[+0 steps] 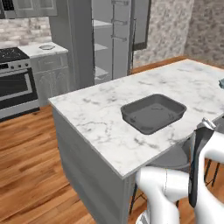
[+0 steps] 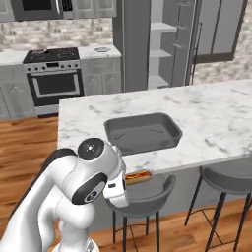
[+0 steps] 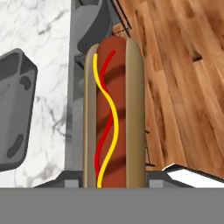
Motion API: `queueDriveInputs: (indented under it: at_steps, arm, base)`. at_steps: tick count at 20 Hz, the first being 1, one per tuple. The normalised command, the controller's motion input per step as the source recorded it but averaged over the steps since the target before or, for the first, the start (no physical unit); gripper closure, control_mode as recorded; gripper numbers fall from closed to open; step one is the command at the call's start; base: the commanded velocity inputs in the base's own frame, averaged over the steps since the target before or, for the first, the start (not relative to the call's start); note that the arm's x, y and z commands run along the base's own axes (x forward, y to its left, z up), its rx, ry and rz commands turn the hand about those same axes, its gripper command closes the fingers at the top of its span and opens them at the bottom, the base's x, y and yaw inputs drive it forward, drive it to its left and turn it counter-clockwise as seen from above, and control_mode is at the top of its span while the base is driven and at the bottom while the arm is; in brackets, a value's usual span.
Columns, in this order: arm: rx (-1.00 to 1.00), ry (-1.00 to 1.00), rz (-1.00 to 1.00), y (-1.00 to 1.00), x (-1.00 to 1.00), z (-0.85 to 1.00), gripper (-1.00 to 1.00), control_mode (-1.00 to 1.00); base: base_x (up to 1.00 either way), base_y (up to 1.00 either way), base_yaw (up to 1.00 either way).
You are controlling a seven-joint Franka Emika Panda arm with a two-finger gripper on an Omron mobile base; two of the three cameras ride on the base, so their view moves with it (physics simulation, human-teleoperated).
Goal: Place the cold items (orange and lemon wedge) from the fridge in one tupperware on the dining counter. Place the warm items (kebab skewer and hot dog) in the stove area in another tupperware.
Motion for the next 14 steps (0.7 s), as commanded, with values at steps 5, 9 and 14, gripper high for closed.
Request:
queueDriveInputs:
  at_steps: [5, 9, 14]
  arm:
    - [0.00, 0.00, 0.00, 0.00, 0.00, 0.00, 1.00, 1.00]
    - [0.00, 0.00, 0.00, 0.00, 0.00, 0.00, 1.00, 1.00]
    - [0.00, 0.00, 0.00, 0.00, 0.00, 0.00, 1.00, 1.00]
  base:
    - [0.37, -0.75, 0.47]
    - [0.23, -0.87, 0.41]
    - [0.15, -0.95, 0.37]
